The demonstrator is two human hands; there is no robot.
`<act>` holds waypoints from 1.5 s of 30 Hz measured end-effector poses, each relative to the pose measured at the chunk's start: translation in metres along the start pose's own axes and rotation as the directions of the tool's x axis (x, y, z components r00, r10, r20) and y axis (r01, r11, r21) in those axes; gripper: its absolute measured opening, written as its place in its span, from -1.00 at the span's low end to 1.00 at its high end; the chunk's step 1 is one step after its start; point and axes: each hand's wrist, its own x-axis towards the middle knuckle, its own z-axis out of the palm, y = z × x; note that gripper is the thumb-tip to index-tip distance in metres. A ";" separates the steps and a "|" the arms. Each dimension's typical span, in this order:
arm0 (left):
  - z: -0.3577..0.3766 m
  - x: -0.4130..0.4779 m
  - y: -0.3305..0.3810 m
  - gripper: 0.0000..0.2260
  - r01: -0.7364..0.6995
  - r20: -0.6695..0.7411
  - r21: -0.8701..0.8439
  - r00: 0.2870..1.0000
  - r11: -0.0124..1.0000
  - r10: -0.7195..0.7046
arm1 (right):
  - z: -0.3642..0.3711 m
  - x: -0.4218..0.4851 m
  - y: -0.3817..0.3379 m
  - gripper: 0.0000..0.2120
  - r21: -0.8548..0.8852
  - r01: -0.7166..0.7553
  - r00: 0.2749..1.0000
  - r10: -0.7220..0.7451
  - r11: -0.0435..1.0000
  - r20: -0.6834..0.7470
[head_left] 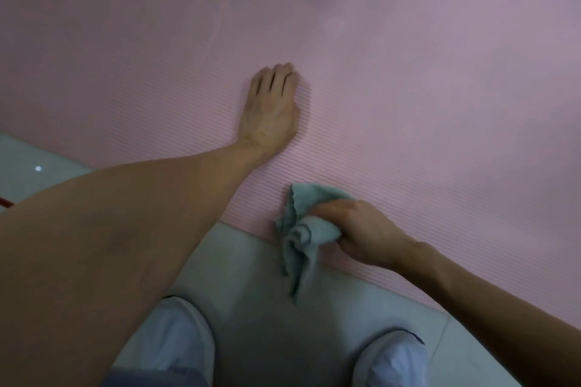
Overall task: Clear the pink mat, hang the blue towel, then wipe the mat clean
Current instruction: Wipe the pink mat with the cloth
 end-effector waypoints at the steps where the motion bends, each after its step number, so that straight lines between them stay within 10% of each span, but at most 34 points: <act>1: -0.003 0.007 0.005 -0.68 0.033 -0.022 -0.008 0.999 0.999 -0.033 | -0.006 0.006 -0.001 -0.64 0.045 -0.065 0.997 0.067 0.997 -0.035; 7: 0.005 0.056 0.047 -0.56 -0.081 -0.005 -0.169 0.997 0.982 0.082 | -0.078 0.022 0.035 -0.81 0.537 -0.371 0.768 0.575 0.757 -0.281; 11: 0.014 0.085 0.064 -0.47 -0.095 0.089 -0.151 0.990 0.984 0.109 | -0.127 0.016 0.073 -0.88 0.919 -0.173 0.535 0.818 0.353 -0.214; 15: 0.026 0.099 0.072 -0.49 -0.114 0.114 -0.051 0.986 0.992 0.120 | -0.167 0.011 0.102 -0.74 0.993 -0.038 0.491 0.868 0.111 -0.078; 21: 0.028 0.103 0.073 -0.51 -0.114 0.109 0.029 0.988 0.993 0.110 | -0.236 0.046 0.120 -0.62 0.968 -0.099 0.580 0.804 0.230 -0.132; 26: 0.024 0.105 0.076 -0.50 -0.104 0.128 0.020 0.987 0.994 0.101 | -0.310 0.105 0.135 -0.68 0.467 -0.436 0.287 0.611 0.769 -0.738; 31: 0.025 0.108 0.075 -0.48 -0.105 0.122 0.017 0.987 0.994 0.102 | -0.341 0.143 0.148 -0.61 -0.169 -0.727 0.402 0.213 0.665 -0.891; 36: 0.027 0.107 0.074 -0.47 -0.099 0.110 0.027 0.989 0.995 0.096 | -0.297 0.171 0.188 -0.43 -0.264 -0.707 0.654 0.463 0.657 -0.598; 45: 0.024 0.107 0.076 -0.47 -0.091 0.113 0.038 0.990 0.995 0.086 | -0.274 0.163 0.191 -0.37 -0.293 -0.745 0.650 0.554 0.599 -0.520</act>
